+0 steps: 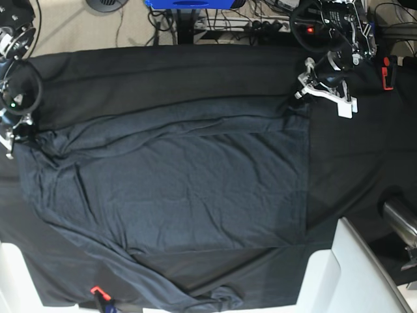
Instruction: Fold the T-shirt properly
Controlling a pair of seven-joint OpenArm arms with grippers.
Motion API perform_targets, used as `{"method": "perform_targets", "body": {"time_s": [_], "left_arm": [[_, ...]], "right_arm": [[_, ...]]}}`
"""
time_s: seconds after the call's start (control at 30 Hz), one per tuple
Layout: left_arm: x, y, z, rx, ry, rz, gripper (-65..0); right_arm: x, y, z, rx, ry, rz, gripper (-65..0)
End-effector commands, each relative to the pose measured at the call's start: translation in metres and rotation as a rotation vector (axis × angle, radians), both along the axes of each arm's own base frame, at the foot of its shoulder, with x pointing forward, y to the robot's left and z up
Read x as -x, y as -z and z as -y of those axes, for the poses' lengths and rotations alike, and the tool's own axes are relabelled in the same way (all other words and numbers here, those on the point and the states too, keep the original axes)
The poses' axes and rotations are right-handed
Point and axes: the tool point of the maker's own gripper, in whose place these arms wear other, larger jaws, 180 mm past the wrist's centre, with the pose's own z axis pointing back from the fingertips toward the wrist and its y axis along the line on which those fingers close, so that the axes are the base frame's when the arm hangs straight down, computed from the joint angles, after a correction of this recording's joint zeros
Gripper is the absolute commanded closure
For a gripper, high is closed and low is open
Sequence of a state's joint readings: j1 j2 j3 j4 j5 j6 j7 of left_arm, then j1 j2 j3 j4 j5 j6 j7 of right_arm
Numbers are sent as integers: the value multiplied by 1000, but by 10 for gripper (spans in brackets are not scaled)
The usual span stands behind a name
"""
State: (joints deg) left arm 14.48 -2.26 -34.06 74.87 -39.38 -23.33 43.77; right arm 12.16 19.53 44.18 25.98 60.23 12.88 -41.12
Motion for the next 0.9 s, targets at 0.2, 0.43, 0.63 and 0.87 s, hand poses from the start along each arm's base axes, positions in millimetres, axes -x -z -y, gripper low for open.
{"method": "perform_targets", "body": {"time_s": [0.2,0.43,0.63,0.87], "left_arm": [[2,-8,-4,-3,47,-25,0],[1,-33,-21,-93,98,5,0],[9,-46,-31,-129,122,-20,0],[12,-52,-39,-149,129,-34,0]], "right_arm": [[11,11,-13,-23,-23,-45,-3],[15,-6,5,65,-64,-10,-2],[21,-23,18,92,-73,-26,-2],[18,-55,40,222,-85,9,-2]]}}
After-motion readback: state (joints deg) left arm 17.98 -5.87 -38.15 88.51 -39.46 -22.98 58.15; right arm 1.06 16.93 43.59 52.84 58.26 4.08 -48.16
